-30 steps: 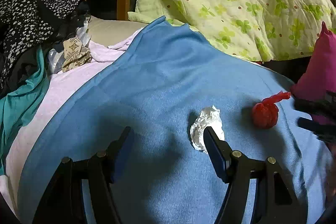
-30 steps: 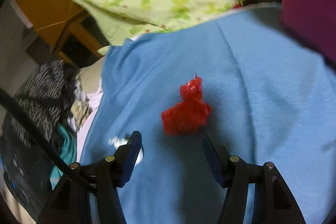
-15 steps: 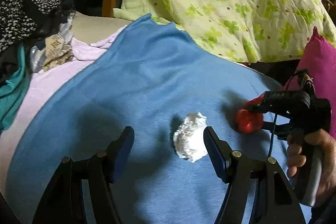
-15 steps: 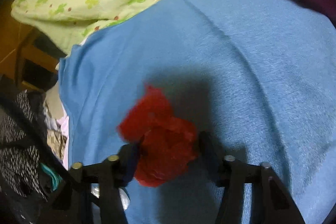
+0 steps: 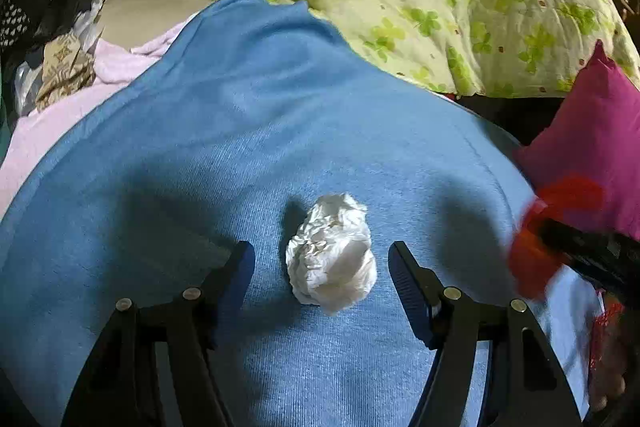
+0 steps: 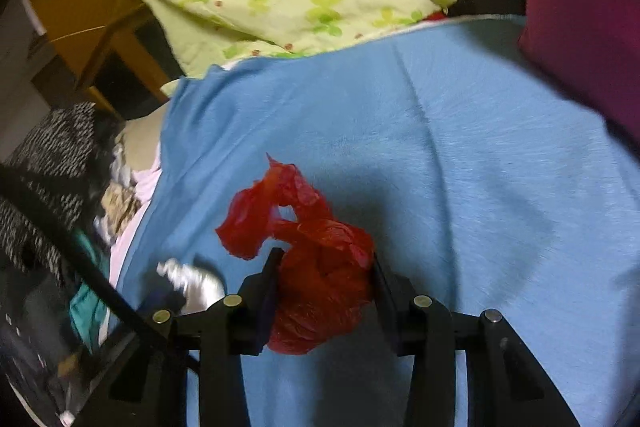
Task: Collect trash
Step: 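Grasp the white tissue with the left tool while the right tool grasps the red bow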
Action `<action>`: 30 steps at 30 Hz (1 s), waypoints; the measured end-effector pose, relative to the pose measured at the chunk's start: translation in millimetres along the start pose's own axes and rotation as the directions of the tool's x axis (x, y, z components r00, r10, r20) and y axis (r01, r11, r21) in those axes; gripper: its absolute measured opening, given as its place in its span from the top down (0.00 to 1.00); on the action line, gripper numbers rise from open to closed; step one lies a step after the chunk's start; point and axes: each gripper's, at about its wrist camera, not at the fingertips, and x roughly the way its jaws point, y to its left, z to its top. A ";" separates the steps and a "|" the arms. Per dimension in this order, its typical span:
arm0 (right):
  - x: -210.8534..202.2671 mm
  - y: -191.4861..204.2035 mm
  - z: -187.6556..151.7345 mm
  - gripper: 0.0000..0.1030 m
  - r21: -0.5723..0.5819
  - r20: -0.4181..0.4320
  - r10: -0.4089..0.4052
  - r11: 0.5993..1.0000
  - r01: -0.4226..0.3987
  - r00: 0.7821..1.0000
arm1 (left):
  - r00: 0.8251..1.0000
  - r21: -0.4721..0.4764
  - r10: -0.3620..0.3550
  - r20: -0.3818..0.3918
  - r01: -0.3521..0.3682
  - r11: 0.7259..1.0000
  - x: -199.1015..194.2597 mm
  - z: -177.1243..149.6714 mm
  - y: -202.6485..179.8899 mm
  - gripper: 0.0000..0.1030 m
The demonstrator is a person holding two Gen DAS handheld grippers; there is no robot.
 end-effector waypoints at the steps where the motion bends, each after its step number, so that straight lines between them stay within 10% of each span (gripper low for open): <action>1: -7.5 -1.9 -4.5 0.56 -0.008 0.007 0.006 1.000 -0.006 1.000 | 1.000 -0.006 -0.004 -0.004 0.004 1.000 1.6 0.0 0.8 0.32; 8: -75.0 -22.1 -50.1 0.56 -0.093 0.066 0.026 0.995 -0.020 0.997 | 0.999 -0.008 -0.019 -0.027 0.018 1.000 11.0 -2.3 -3.9 0.35; 16: -133.4 -38.5 -93.1 0.56 -0.111 0.116 0.039 0.993 -0.026 0.992 | 0.999 0.055 0.005 -0.045 -0.003 0.999 18.7 -9.7 -14.5 0.74; 30: -151.8 -53.8 -106.2 0.56 -0.155 0.170 0.062 0.987 -0.035 0.983 | 0.999 0.135 0.037 0.031 -0.041 0.990 -13.4 -22.0 -37.2 0.77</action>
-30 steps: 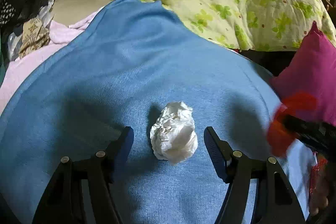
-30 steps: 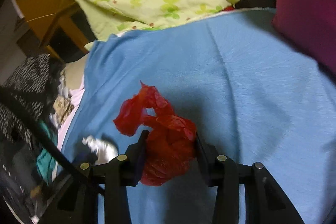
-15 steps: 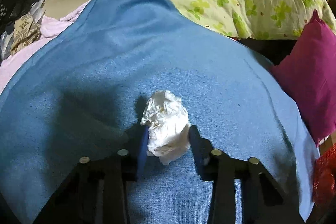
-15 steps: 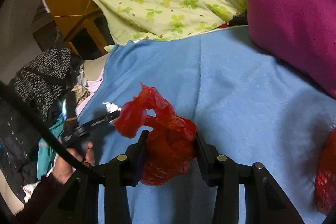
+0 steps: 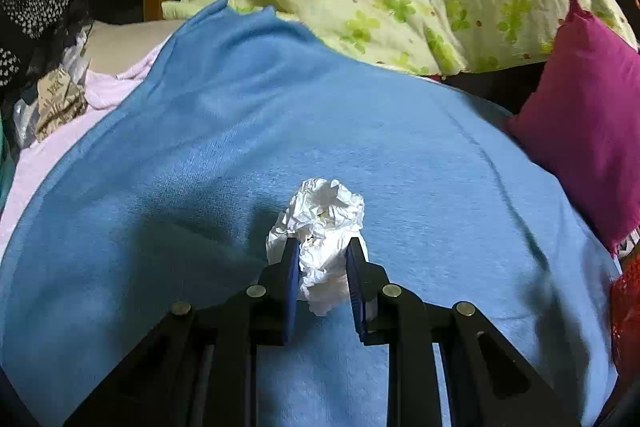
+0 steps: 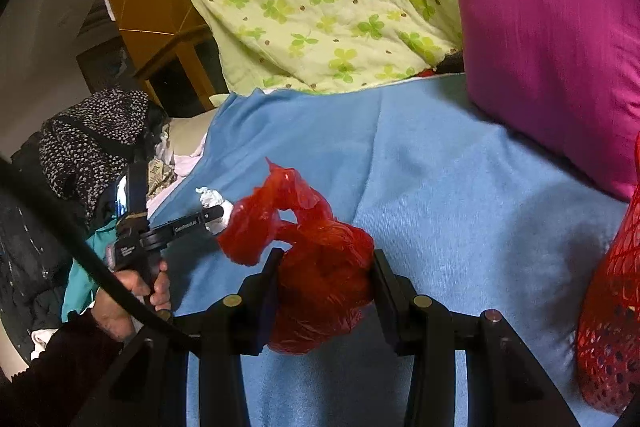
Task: Collect trash
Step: 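Grasp the white tissue with the left tool while the right tool grasps the red bow, then carry the white tissue and red bow over the red basket with both tools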
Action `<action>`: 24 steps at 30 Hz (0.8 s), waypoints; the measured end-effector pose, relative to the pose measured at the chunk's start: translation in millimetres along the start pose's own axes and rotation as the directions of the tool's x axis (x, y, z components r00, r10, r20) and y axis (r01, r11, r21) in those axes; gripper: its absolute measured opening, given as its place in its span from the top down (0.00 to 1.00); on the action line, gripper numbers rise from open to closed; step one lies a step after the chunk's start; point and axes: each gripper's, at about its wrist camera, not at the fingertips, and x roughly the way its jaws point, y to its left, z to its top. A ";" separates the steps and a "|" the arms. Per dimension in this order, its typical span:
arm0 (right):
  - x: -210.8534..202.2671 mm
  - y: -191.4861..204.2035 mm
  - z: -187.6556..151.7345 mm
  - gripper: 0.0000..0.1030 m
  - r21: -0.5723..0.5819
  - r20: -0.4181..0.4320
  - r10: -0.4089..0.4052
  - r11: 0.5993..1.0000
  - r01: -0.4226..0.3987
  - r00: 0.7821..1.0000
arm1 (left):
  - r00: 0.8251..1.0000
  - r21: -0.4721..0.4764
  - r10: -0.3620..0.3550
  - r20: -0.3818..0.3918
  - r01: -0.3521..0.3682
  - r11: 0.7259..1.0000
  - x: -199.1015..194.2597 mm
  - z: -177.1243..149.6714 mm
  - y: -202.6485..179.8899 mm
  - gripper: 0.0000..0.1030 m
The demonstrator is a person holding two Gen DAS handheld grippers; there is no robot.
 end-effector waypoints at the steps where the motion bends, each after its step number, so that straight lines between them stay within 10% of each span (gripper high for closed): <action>1: -0.1 -0.7 -0.4 0.56 -0.001 -0.001 0.000 1.000 0.000 1.000 | 1.000 0.004 -0.006 0.009 0.005 1.000 -6.7 -2.1 -3.1 0.77; 24: -49.1 -17.5 -7.5 0.56 -0.046 0.061 0.023 0.999 -0.020 0.998 | 0.994 0.073 -0.093 0.056 0.089 0.993 -131.6 -81.2 -91.5 0.77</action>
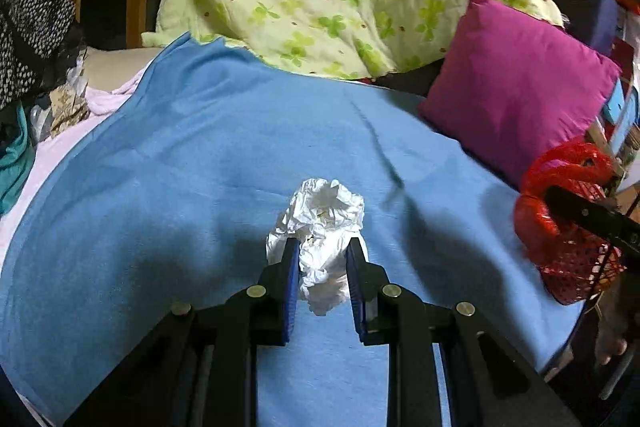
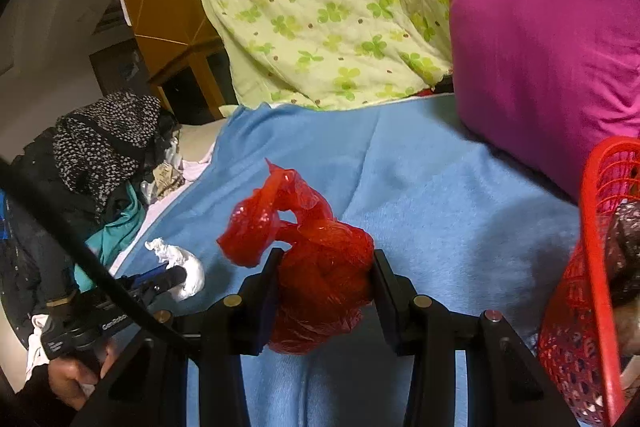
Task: Collect trash
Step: 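Carry the white tissue and red bow over the red basket with both tools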
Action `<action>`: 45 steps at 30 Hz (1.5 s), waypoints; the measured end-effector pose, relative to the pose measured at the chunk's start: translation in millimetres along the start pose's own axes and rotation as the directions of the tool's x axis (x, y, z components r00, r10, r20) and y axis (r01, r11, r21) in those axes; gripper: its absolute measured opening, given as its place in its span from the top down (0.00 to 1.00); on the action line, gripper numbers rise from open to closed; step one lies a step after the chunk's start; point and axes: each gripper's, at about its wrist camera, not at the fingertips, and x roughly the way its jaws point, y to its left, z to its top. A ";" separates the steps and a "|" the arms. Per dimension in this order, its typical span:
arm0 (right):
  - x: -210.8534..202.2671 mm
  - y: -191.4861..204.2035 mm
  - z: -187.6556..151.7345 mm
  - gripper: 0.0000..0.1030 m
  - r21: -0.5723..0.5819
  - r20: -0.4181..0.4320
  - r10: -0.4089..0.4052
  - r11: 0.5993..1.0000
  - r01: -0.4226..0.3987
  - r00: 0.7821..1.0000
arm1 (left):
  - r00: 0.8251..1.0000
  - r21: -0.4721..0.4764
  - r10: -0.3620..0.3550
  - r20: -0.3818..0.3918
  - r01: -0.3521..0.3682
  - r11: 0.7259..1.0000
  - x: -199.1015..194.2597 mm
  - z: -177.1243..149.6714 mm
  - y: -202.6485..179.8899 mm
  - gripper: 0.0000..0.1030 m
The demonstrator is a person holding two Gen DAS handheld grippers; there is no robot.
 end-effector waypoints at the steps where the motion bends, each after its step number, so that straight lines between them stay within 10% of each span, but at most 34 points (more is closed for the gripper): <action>1: -3.7 -1.0 -0.2 0.56 -0.002 0.006 0.004 1.000 -0.004 1.000 | 1.000 0.007 0.000 0.003 0.000 1.000 -3.4 1.2 -4.7 0.77; 45: -113.6 -32.1 1.1 0.56 0.019 0.237 0.063 0.997 -0.069 0.970 | 0.981 0.269 0.046 0.187 -0.096 0.958 -86.4 37.1 -158.3 0.77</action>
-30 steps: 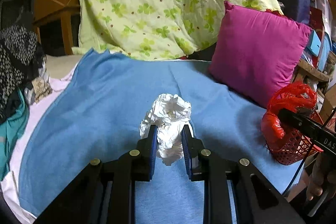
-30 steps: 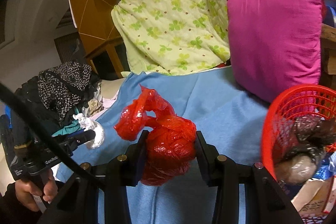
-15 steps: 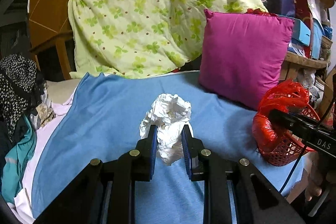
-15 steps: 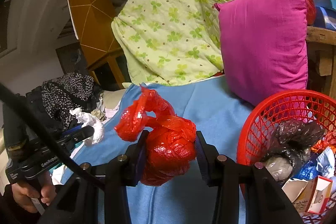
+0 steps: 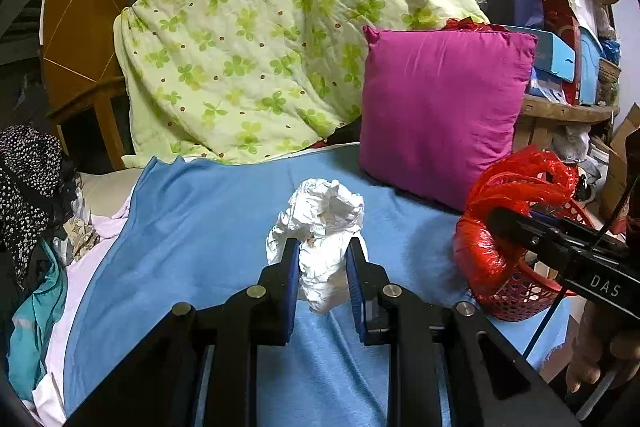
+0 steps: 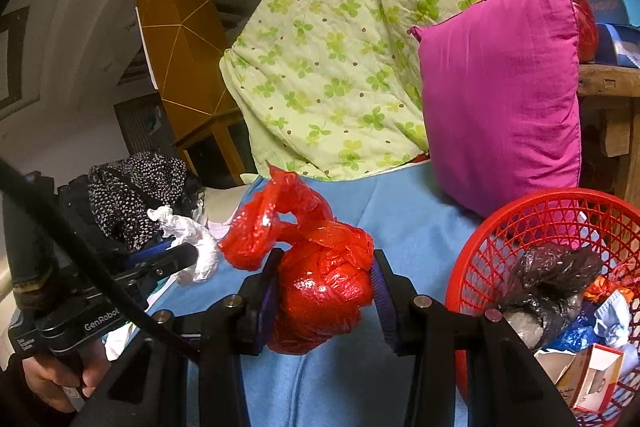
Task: Collect trash
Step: 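Carry the white tissue and red bow over the red basket with both tools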
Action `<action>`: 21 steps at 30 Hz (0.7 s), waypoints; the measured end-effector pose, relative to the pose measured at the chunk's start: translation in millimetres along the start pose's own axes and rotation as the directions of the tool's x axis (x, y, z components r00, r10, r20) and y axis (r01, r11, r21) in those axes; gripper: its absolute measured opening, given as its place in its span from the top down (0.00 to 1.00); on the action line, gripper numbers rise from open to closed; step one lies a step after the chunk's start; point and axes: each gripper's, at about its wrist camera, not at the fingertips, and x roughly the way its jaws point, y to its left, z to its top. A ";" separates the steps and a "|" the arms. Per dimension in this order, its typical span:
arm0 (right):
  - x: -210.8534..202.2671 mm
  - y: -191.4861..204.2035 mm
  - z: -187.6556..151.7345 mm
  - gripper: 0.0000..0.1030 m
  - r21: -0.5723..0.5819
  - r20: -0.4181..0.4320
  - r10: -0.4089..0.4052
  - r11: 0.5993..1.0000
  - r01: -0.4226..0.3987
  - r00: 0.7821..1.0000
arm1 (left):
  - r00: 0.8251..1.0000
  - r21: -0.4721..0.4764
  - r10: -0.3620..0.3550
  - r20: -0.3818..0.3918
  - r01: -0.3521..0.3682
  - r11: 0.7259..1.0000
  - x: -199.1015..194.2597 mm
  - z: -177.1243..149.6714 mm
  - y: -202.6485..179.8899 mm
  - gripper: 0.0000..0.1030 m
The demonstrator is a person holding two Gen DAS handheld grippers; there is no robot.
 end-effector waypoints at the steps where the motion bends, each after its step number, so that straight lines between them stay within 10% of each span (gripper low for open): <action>1: -2.2 -1.2 0.2 0.56 0.002 0.004 0.002 1.000 -0.002 1.000 | 1.000 0.002 -0.004 0.002 0.004 1.000 -0.7 1.1 -2.0 0.77; 21: -30.3 -26.9 5.4 0.56 0.062 0.069 -0.029 0.998 0.025 0.997 | 0.999 0.058 -0.051 0.002 0.051 0.997 -1.3 11.7 -38.3 0.77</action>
